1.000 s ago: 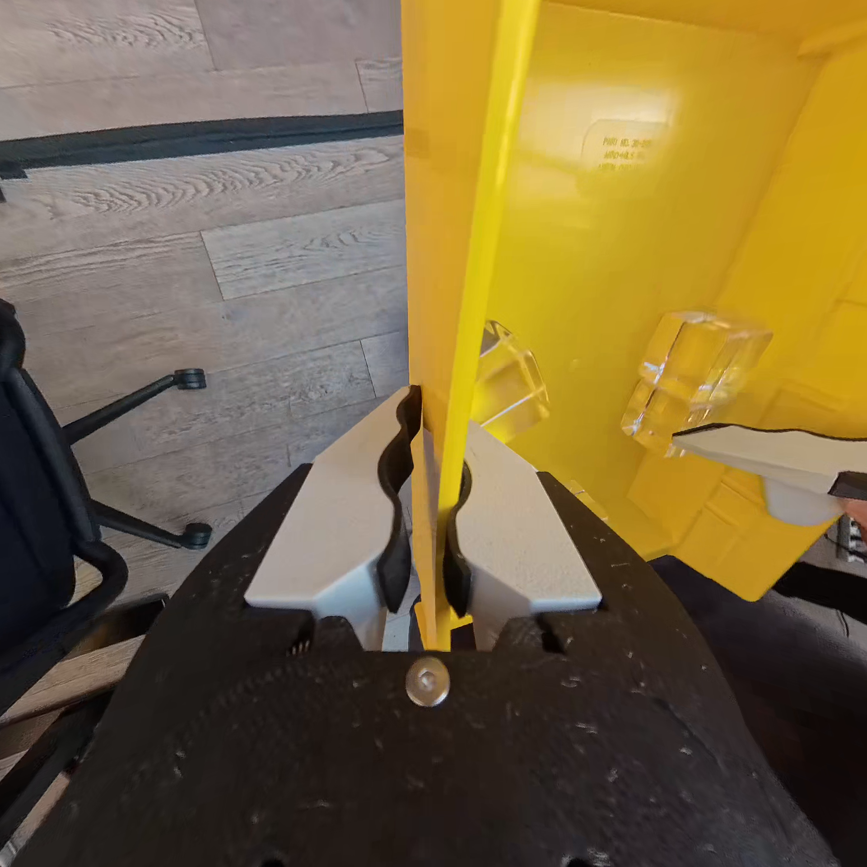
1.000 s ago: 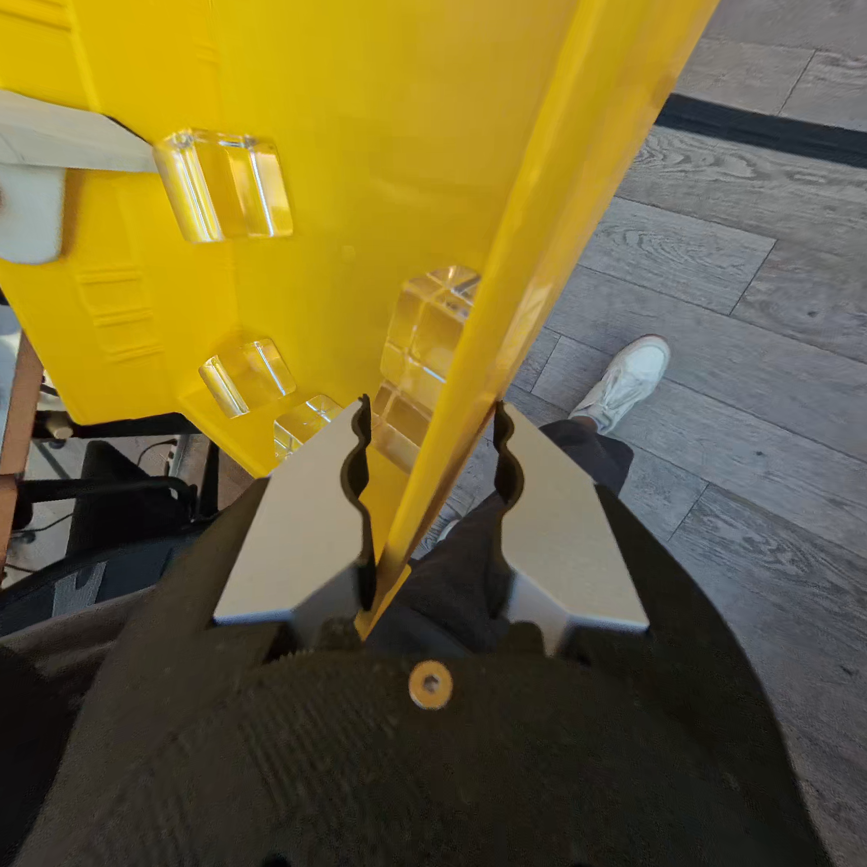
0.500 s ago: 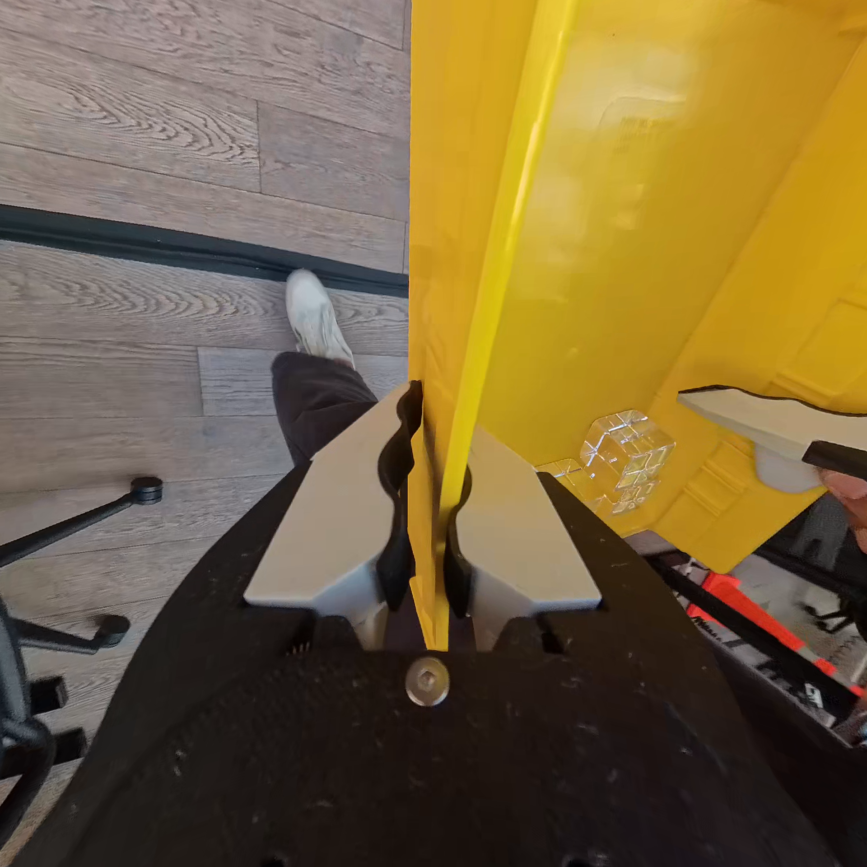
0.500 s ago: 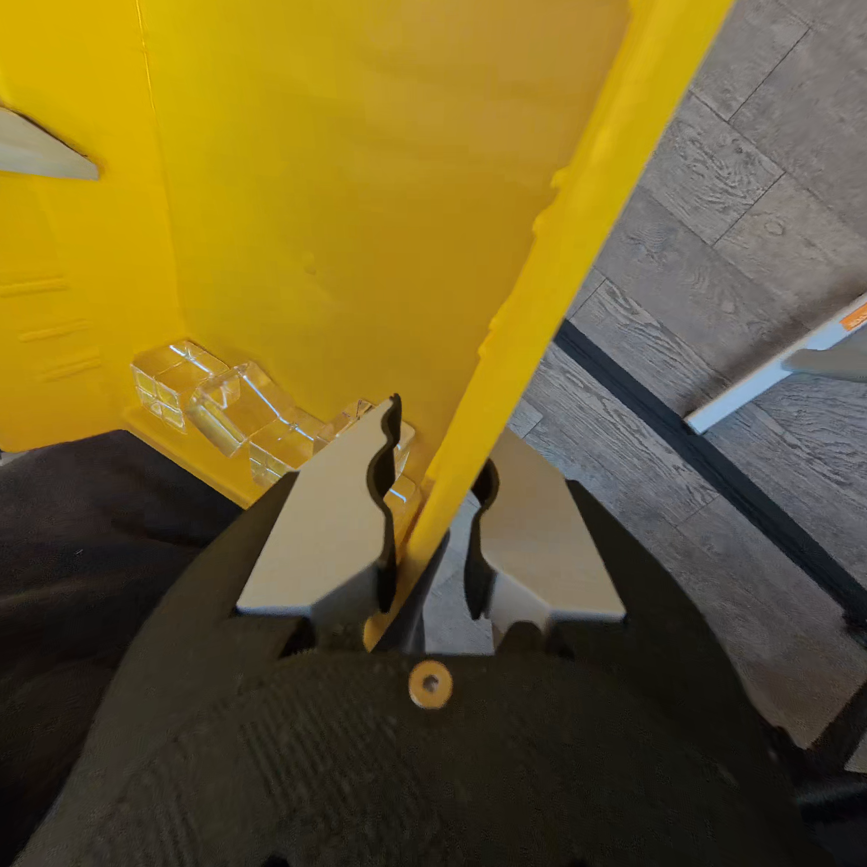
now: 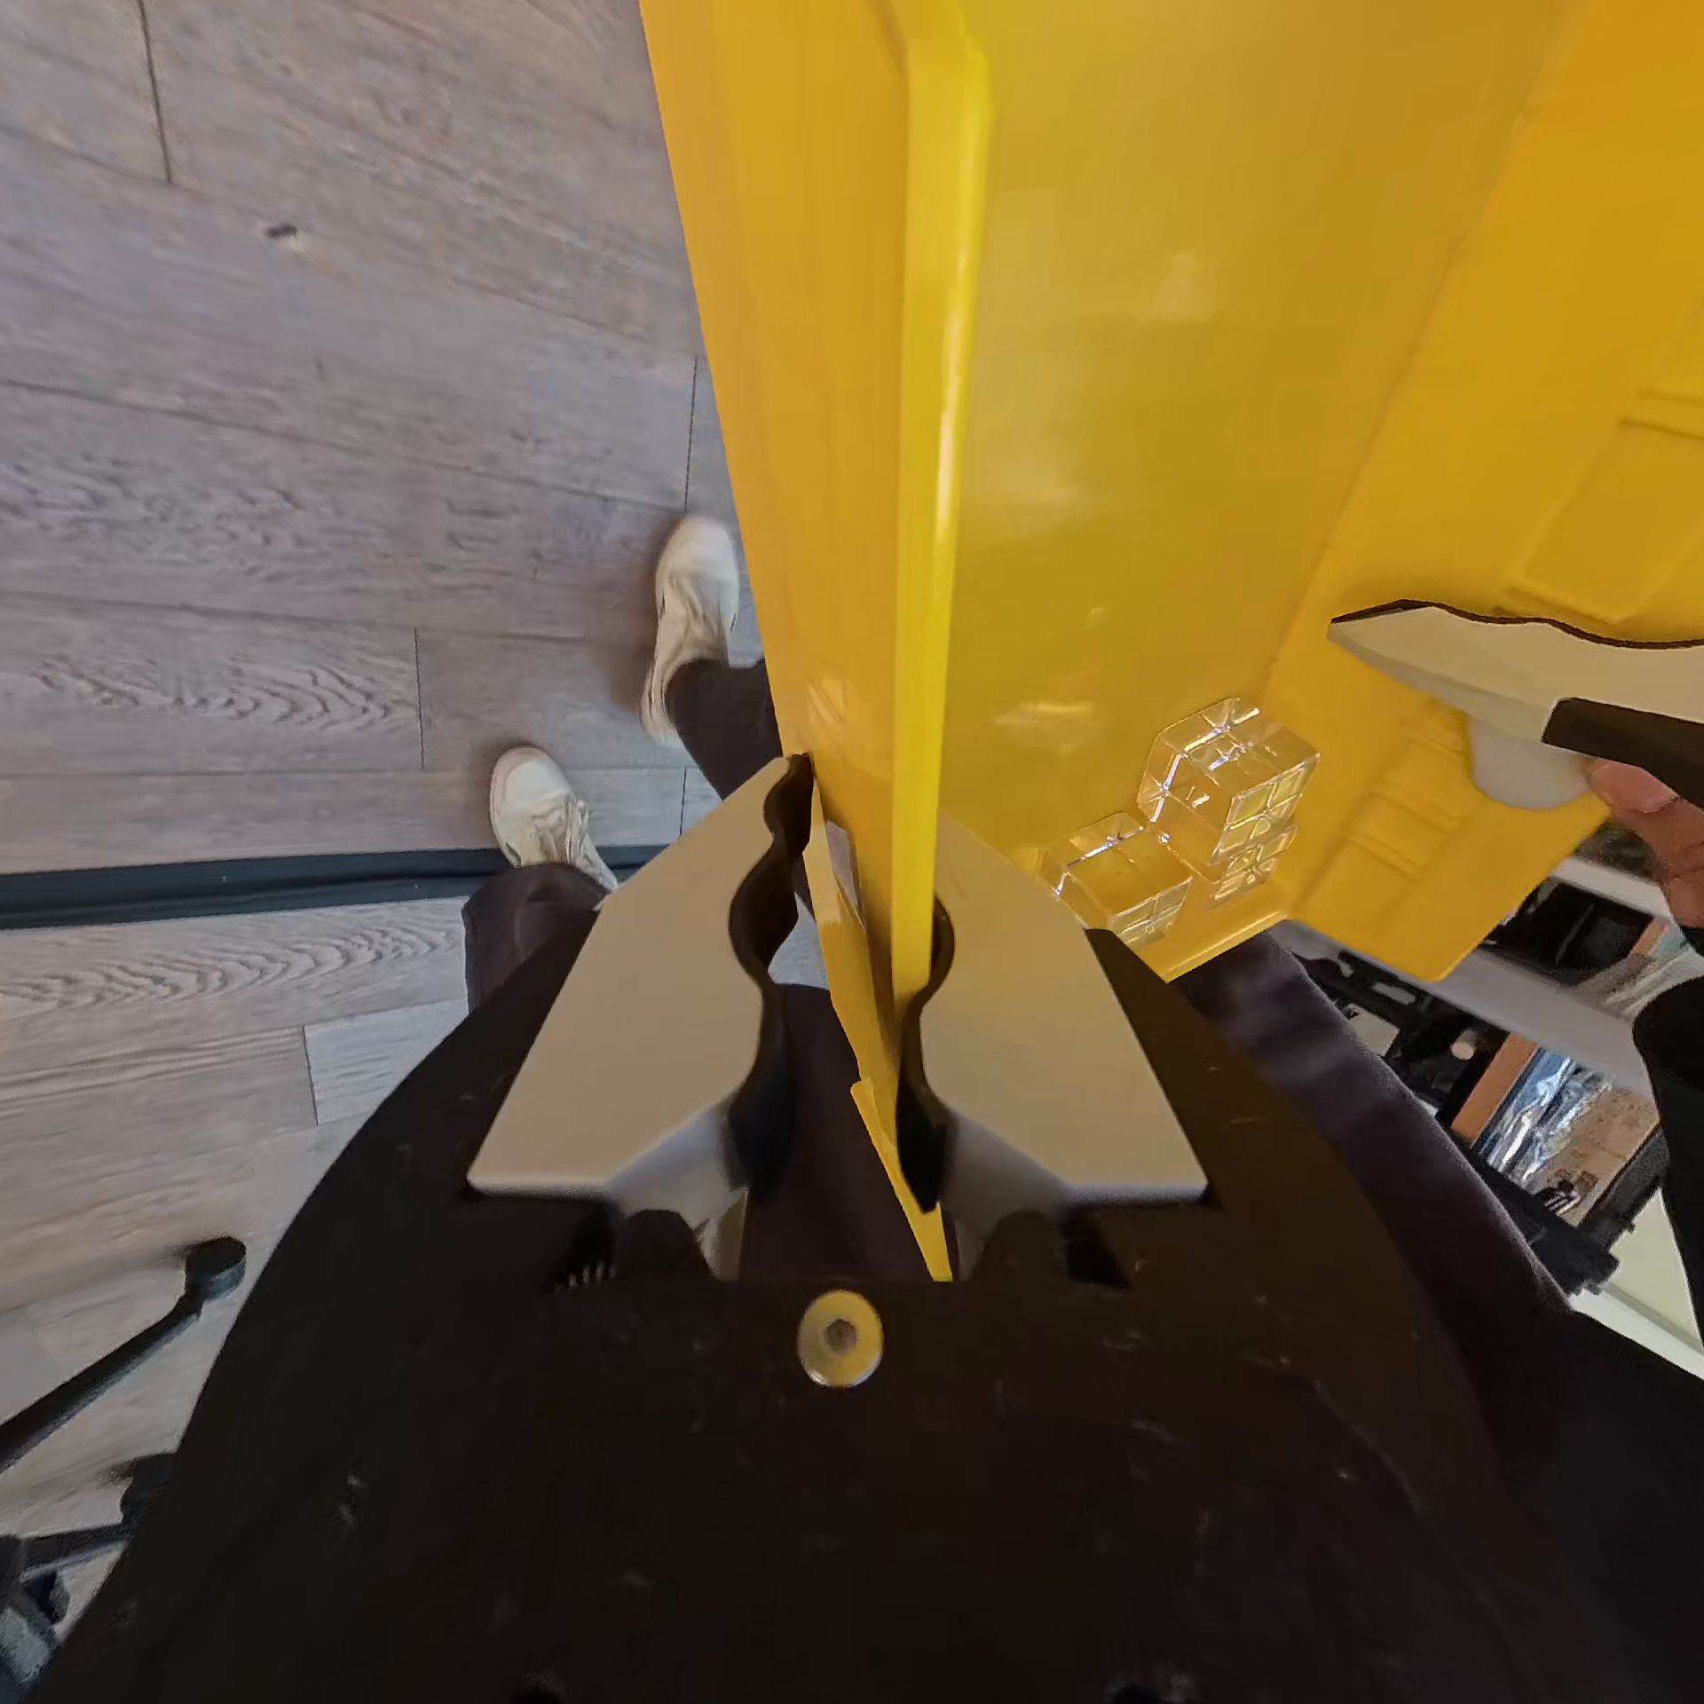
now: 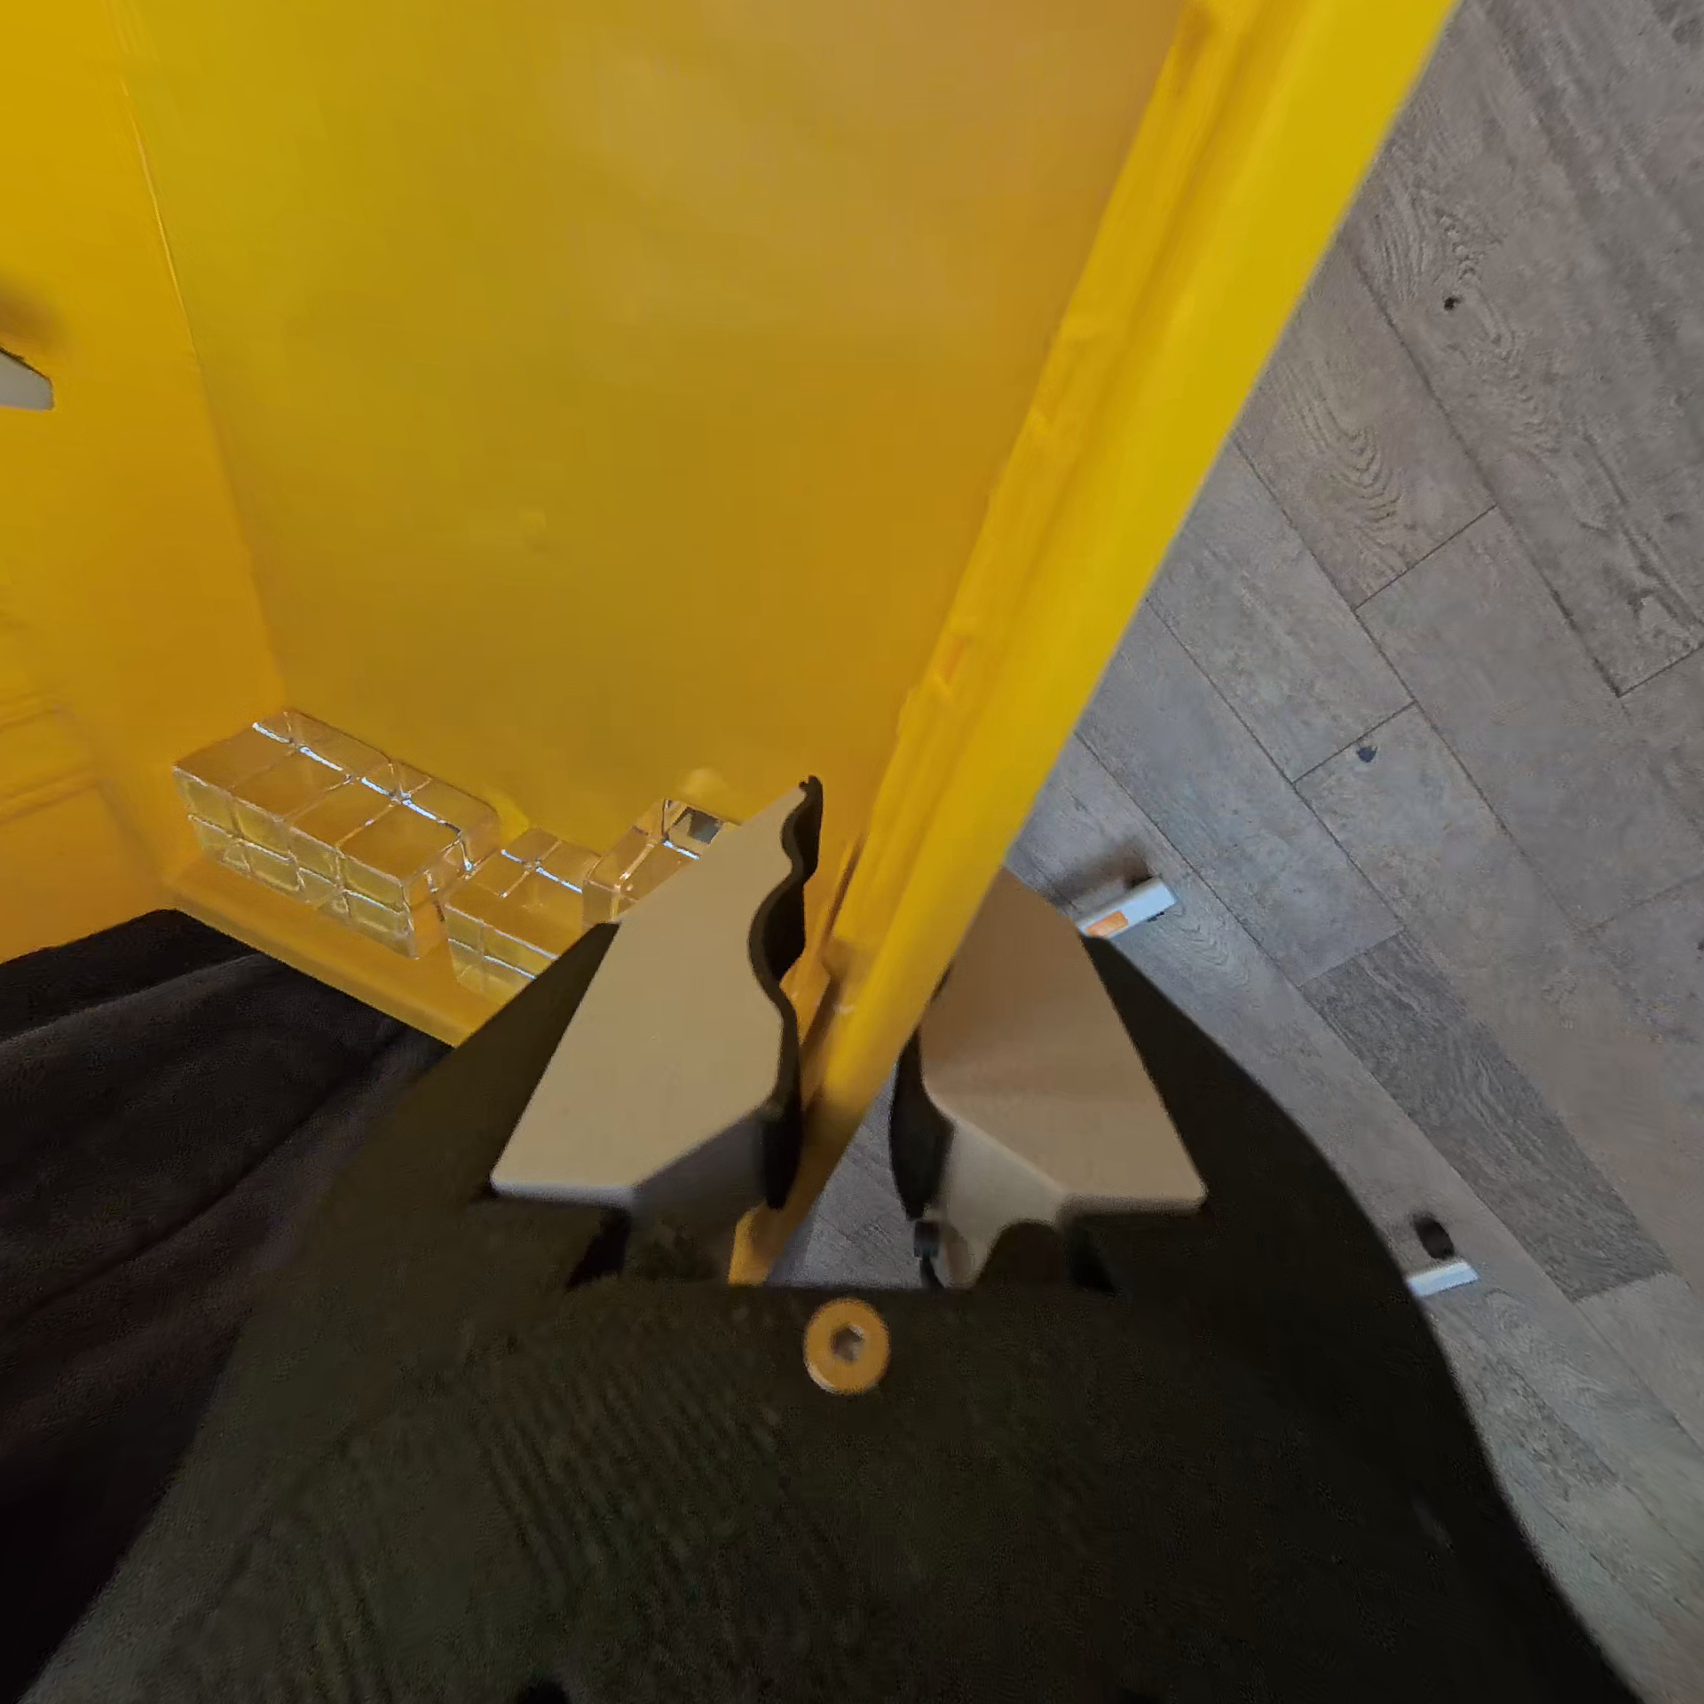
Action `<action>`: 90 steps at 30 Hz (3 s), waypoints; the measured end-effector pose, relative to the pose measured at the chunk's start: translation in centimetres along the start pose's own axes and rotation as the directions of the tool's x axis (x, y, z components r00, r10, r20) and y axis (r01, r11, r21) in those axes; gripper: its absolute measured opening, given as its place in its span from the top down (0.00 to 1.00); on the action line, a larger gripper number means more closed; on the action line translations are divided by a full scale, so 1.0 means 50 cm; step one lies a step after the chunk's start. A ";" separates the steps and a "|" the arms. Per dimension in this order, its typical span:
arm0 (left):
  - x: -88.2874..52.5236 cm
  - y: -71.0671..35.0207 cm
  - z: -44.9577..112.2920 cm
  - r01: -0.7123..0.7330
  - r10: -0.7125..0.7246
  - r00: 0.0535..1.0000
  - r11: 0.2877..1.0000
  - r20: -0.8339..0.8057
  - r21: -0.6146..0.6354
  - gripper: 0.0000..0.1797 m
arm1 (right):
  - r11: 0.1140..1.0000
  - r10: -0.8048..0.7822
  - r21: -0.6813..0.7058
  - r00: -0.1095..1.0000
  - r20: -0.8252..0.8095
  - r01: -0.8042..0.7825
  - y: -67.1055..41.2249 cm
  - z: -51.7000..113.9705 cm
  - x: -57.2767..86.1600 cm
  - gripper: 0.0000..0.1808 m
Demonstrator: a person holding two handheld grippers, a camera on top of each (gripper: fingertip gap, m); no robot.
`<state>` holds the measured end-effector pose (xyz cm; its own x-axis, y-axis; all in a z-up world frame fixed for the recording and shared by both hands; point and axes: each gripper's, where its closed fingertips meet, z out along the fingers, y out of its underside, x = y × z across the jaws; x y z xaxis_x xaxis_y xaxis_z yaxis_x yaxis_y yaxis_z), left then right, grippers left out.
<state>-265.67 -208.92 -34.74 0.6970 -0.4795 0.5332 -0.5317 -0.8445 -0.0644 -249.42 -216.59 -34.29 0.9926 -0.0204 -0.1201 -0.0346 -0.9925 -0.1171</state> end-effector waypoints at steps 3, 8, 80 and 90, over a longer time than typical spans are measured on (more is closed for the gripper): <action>-0.002 -0.225 0.030 -0.008 0.007 1.000 0.998 0.025 0.056 0.89 | 0.999 0.003 0.035 0.999 0.034 -0.004 -0.195 0.044 0.139 0.98; 0.014 -0.597 0.074 0.071 -0.080 0.996 0.981 0.041 0.180 0.78 | 0.996 -0.074 0.060 0.994 0.083 0.069 -0.561 0.116 0.372 0.99; -2.476 -3.512 -1.448 -0.119 -0.123 0.675 0.955 0.727 0.271 0.97 | 0.388 -0.834 0.449 0.099 0.543 0.805 -5.001 0.613 -1.081 0.59; -2.960 -3.568 -1.838 -0.132 -0.281 0.599 0.889 0.750 0.439 0.97 | 0.608 -0.066 -0.021 0.077 0.995 0.793 -5.174 0.697 -1.584 0.50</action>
<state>-318.17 34.64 -24.62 0.9278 -0.2290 -0.2946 -0.3536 -0.7918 -0.4980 -323.15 45.99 -28.84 -0.0379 0.1838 -0.9822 0.7689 -0.6225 -0.1461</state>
